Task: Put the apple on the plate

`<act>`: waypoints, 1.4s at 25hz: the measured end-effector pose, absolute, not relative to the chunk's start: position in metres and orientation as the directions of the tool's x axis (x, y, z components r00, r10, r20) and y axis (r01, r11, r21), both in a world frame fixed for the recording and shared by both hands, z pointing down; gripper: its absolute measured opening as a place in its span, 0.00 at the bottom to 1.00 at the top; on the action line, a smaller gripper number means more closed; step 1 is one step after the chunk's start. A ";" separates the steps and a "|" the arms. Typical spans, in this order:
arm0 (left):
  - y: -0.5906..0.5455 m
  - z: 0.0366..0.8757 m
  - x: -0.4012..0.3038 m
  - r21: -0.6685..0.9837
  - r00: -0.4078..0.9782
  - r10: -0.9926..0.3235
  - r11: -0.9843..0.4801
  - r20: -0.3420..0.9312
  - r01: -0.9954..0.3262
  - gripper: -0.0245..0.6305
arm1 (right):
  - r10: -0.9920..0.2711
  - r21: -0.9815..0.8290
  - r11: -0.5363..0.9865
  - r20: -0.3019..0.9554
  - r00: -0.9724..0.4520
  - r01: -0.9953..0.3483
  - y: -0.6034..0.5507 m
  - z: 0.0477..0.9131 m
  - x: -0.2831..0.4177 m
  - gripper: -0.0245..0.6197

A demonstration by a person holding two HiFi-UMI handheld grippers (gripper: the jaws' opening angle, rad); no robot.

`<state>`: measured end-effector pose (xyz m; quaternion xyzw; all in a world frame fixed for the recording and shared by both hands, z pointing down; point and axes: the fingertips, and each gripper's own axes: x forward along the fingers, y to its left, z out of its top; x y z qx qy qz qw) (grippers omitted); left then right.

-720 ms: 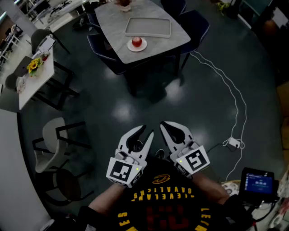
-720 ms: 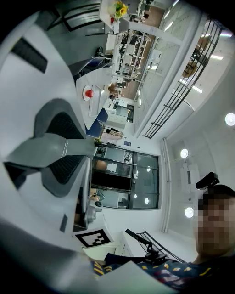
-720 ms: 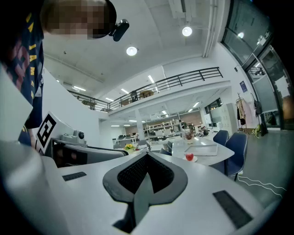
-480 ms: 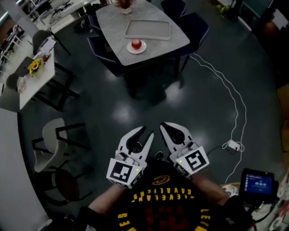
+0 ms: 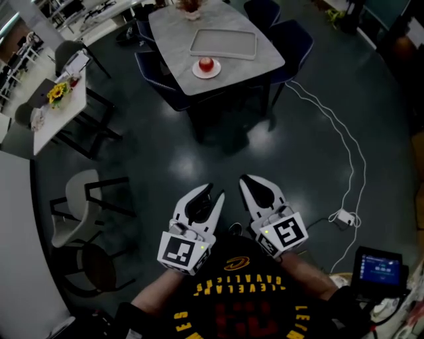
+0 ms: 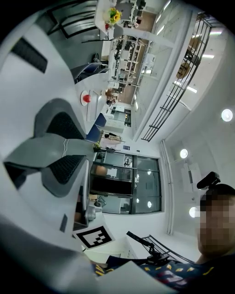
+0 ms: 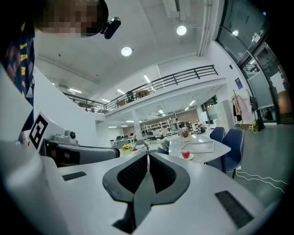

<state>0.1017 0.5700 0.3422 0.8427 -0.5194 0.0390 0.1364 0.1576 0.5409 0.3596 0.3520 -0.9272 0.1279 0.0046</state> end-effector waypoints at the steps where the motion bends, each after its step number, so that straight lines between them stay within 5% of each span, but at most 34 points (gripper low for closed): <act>1: 0.566 0.342 0.100 0.189 0.459 -0.865 -0.425 0.203 -0.885 0.21 | -0.654 -0.231 0.718 0.101 -0.750 -0.657 0.537 0.360 0.157 0.05; 35: 0.358 0.376 -0.053 0.372 0.561 -0.808 -0.471 0.181 -0.799 0.21 | -0.717 -0.346 0.575 0.224 -0.660 -0.741 0.342 0.400 0.024 0.05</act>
